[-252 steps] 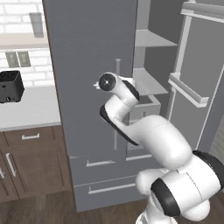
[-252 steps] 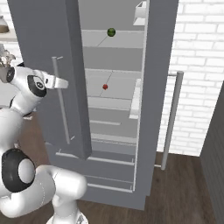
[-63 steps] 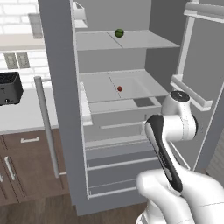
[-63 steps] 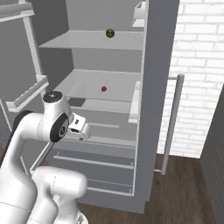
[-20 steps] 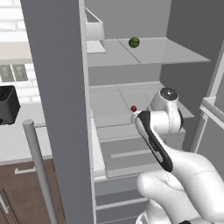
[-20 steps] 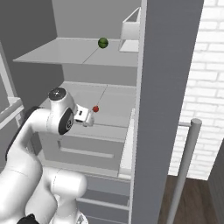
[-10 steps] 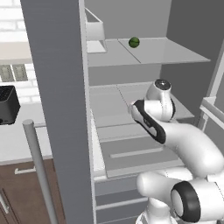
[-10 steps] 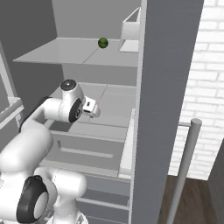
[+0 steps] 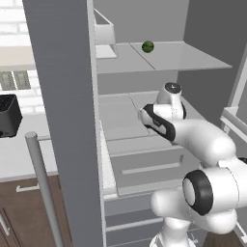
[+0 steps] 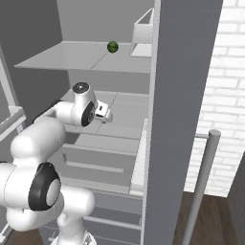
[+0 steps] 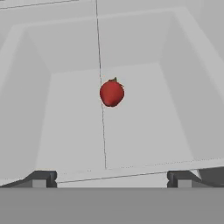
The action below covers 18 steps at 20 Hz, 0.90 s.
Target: Take the strawberry from the fridge and place it on top of the pancake, located on the dining counter.
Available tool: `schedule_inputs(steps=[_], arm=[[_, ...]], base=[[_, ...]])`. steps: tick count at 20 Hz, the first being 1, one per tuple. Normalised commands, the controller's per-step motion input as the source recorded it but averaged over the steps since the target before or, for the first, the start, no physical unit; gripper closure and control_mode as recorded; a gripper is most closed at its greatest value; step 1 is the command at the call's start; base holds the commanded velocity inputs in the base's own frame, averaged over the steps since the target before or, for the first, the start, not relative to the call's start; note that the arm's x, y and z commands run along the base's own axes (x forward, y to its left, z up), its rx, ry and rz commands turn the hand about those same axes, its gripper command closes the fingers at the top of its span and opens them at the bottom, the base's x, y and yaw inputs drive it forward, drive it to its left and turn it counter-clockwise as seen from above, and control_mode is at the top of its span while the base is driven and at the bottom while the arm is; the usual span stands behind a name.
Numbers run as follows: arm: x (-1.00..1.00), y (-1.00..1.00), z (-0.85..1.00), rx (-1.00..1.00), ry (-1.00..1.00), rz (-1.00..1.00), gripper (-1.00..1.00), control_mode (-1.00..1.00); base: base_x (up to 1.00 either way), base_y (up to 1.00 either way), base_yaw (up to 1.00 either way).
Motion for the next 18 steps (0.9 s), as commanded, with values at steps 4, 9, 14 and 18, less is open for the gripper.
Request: schedule_inputs(steps=[4, 9, 14, 18], arm=[[0.37, -0.05, -0.01, 0.0, 0.0, 0.0, -1.0, -1.0], [0.34, -0.01, -0.06, 0.0, 0.05, 0.0, -1.0, -1.0], [0.34, 0.0, -0.2, 0.0, 0.06, 0.0, -1.0, -1.0], [0.33, 0.0, -0.26, 0.0, 0.05, 0.0, -1.0, -1.0]], base=[[0.0, 0.0, 0.0], [0.0, 0.0, 0.0], [0.0, 0.0, 0.0], [0.0, 0.0, 0.0]])
